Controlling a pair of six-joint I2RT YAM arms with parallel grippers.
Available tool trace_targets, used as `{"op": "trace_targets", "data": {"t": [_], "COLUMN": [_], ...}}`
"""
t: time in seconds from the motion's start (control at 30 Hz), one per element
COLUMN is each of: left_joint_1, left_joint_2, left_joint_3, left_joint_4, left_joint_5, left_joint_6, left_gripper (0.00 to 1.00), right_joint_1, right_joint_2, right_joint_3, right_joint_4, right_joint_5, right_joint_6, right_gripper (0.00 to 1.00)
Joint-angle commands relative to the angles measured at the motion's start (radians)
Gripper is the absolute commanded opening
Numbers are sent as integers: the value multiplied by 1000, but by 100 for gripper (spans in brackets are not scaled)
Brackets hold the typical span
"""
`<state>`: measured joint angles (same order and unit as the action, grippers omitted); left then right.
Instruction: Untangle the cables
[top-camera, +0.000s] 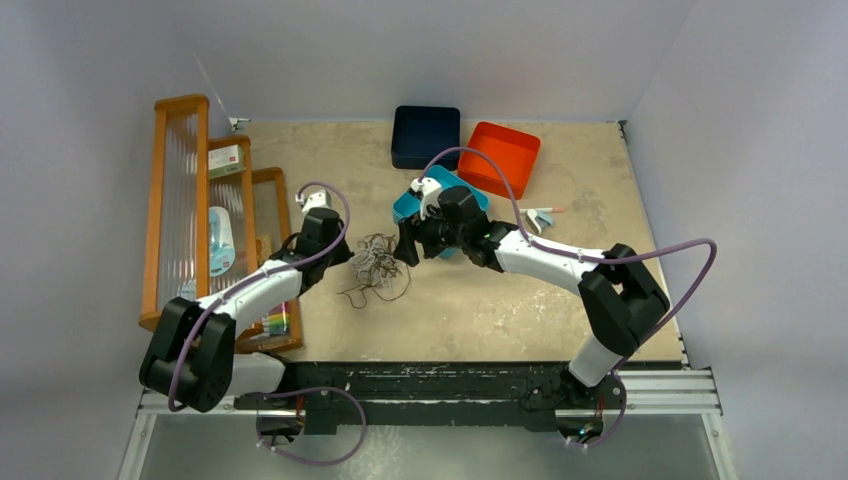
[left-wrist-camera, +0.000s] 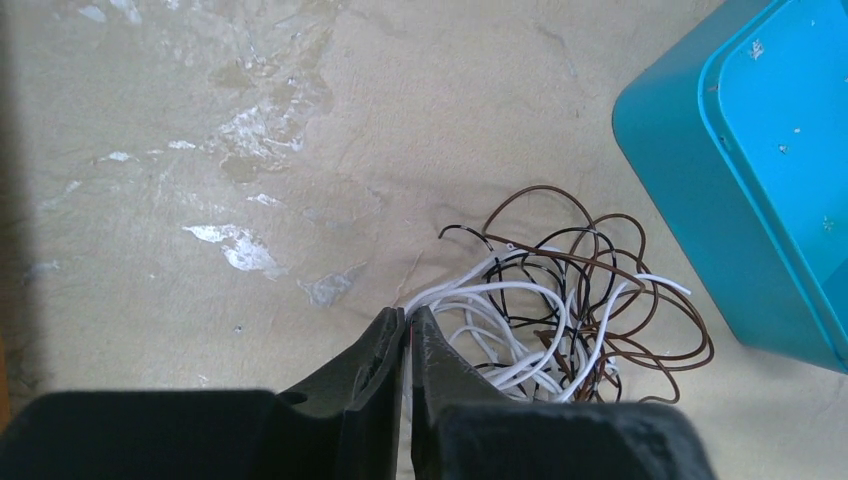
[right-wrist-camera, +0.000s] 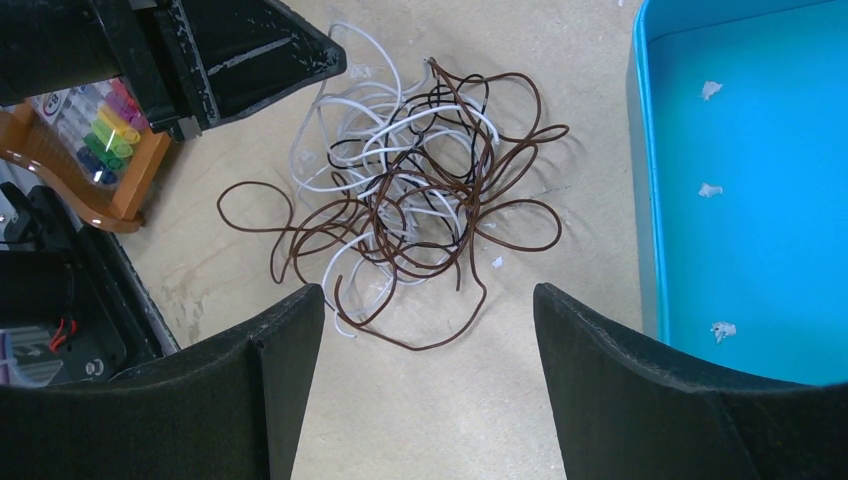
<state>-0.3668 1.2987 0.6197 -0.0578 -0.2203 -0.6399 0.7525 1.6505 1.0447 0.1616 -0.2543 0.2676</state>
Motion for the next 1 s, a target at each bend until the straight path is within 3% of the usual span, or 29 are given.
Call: {"op": "trace_targets", "data": {"t": [0.0,0.33,0.67,0.97], "left_joint_1": [0,0,-1,0], "left_joint_2": [0,-102,-237,-244], "left_joint_3": [45,166,383,575], "left_joint_4": [51,-68,-219,-284], "left_joint_5": [-36,-45,-12,106], "left_joint_6": [18,55,159,197], "left_gripper": [2,0,0,0], "right_joint_1": [-1,-1,-1,-1], "right_joint_2": [-37,-120,-256,-197], "right_joint_3": [34,-20,-100,-29], "right_joint_4": [8,71,351,538], "right_joint_5": [9,44,90,-18], "right_joint_6": [-24,-12,-13,-71], "right_gripper": [79,79,85,86]}}
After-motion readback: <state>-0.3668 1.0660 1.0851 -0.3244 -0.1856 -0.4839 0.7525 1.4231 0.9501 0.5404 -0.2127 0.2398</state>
